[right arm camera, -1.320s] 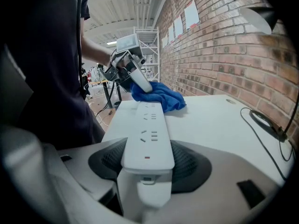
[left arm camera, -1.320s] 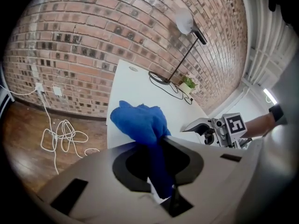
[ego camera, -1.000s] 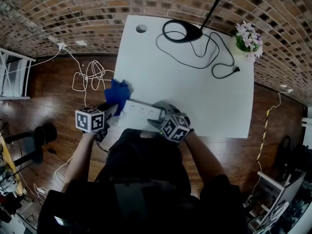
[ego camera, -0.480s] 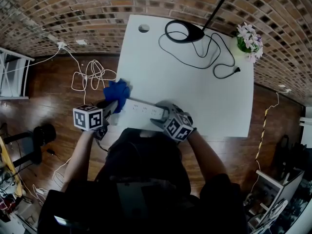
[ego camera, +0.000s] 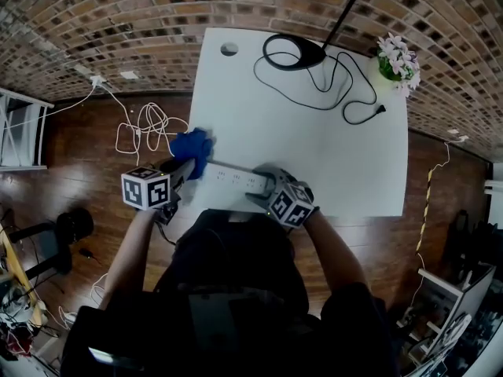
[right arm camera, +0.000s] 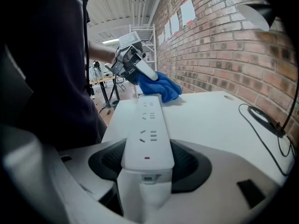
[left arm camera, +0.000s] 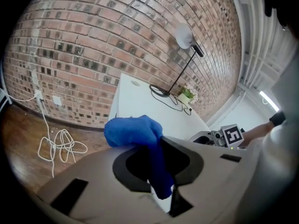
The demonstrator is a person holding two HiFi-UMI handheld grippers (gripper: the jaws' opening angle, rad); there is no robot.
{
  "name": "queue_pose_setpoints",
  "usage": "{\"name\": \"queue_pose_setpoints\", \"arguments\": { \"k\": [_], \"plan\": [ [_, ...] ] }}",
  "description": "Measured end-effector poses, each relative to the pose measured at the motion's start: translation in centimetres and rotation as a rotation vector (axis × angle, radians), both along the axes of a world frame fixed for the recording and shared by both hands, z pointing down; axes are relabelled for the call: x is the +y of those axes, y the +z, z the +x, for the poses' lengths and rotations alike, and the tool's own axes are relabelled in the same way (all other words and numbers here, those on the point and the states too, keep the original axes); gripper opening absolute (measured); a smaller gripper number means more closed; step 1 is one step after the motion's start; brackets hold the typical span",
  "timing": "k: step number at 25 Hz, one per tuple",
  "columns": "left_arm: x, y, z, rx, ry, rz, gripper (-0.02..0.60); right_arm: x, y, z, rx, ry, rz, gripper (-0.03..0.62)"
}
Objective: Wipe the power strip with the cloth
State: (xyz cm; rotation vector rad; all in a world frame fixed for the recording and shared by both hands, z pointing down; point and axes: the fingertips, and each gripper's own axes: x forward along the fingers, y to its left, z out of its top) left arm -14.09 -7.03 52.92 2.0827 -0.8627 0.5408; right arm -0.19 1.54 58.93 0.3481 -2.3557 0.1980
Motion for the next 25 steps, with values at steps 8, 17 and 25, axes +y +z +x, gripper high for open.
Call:
{"name": "queue_pose_setpoints", "arguments": {
  "k": [8, 17, 25],
  "plan": [
    [-0.7, -1.1, 0.4, -0.003, 0.046, 0.047, 0.057, 0.1, -0.3, 0.0, 0.049, -0.026, 0.103, 0.275],
    [0.1, -1.8, 3.3, 0.032, 0.110, 0.034, 0.058, -1.8, -2.3, 0.1, 0.300, -0.188, 0.560, 0.270],
    [1.8, -0.4, 5.9, -0.024, 0.152, 0.024, 0.058, -2.3, -2.7, 0.2, 0.366, -0.202, 0.686, 0.267]
  ]
}}
